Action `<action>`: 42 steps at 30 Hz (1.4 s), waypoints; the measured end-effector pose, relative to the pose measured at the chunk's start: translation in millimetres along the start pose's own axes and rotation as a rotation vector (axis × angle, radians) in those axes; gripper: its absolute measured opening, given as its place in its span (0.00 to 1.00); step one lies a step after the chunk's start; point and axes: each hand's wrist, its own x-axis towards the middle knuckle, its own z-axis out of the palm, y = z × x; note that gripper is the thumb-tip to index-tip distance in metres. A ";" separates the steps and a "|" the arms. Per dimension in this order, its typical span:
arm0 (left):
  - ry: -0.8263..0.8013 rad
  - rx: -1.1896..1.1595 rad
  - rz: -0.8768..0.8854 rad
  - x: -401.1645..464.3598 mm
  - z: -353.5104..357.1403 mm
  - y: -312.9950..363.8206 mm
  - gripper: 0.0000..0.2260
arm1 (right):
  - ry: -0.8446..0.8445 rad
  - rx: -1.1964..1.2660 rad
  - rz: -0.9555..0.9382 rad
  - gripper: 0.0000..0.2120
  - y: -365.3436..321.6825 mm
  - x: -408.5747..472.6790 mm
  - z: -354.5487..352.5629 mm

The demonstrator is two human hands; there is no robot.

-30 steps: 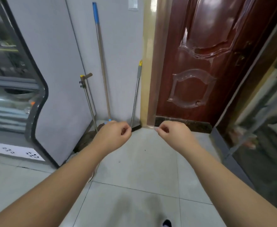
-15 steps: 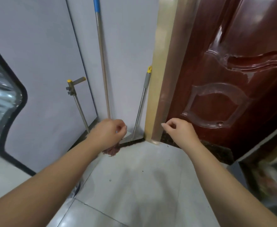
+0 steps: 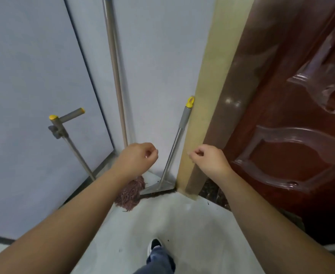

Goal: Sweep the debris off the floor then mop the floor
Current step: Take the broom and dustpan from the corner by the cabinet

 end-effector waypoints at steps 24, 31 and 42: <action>-0.010 0.184 -0.545 165.1 105.8 -14.9 0.12 | -0.588 -0.208 0.137 0.20 74.1 307.6 64.5; -0.019 0.158 -0.645 155.5 119.3 -22.3 0.12 | -0.637 -0.160 0.336 0.17 86.4 324.7 91.8; 0.047 0.135 -0.733 126.3 102.1 -24.7 0.13 | -0.586 0.371 0.593 0.29 84.3 336.3 99.6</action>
